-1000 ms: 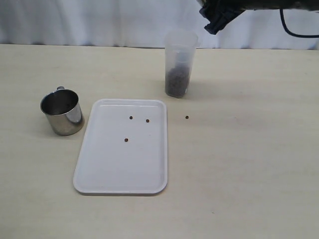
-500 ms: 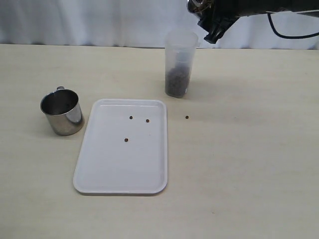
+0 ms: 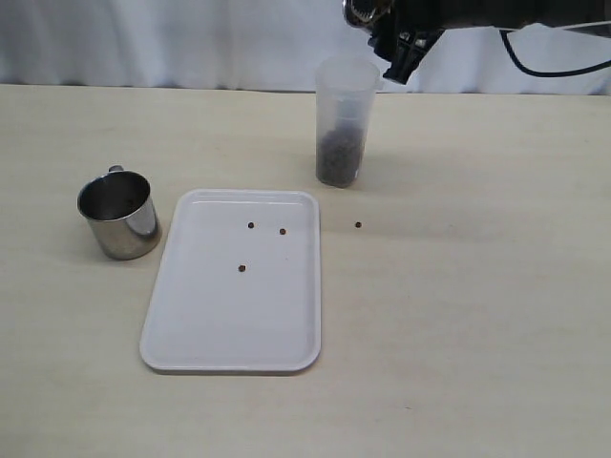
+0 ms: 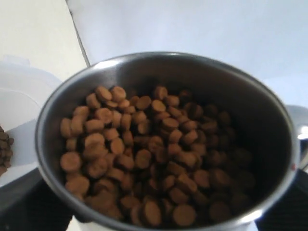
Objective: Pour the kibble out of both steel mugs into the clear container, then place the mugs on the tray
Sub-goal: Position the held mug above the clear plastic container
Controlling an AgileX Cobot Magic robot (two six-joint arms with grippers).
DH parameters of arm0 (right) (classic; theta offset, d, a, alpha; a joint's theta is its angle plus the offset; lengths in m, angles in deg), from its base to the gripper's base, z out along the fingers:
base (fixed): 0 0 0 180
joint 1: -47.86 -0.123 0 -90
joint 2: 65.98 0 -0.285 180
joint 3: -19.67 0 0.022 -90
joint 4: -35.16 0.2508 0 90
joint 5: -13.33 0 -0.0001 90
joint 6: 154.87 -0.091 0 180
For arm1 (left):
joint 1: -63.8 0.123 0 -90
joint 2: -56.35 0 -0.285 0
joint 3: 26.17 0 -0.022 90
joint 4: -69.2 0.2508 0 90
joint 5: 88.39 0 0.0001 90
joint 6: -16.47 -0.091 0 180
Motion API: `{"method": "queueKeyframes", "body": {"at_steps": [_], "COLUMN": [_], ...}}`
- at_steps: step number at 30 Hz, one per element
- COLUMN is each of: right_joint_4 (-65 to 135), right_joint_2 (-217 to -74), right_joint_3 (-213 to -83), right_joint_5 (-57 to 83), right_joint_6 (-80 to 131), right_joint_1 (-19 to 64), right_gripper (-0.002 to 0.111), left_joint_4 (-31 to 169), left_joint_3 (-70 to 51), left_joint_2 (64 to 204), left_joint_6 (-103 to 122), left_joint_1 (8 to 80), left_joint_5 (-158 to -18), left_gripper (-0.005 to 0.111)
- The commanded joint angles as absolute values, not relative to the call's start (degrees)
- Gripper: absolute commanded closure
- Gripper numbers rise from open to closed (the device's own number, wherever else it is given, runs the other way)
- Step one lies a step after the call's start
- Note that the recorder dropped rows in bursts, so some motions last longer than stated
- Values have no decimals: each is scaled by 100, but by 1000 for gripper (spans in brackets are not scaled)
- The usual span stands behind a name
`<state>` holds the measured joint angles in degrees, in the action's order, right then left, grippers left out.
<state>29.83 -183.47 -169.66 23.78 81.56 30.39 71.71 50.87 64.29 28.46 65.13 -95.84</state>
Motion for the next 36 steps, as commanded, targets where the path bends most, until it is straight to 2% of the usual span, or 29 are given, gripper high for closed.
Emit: {"method": "queueKeyframes", "body": {"at_steps": [1, 26, 36], "right_joint_4": [2708, 2520, 1764], "right_joint_2": [-18290, -18487, -18487], "right_joint_3": [-17034, -17034, -17034], "right_joint_5": [2118, 2106, 2111], "right_joint_6": [8143, 8601, 8601], "right_joint_1": [3040, 3040, 3040], "right_gripper": [103, 103, 103], "left_joint_4": [7155, 7166, 7166], "left_joint_3": [5104, 5104, 5104], "left_joint_2": [6413, 6413, 6413], "left_joint_6": [2853, 2853, 2853], "left_joint_1": [6514, 6514, 6514], "left_joint_5": [-9536, -9536, -9536], "left_gripper": [10, 10, 10]}}
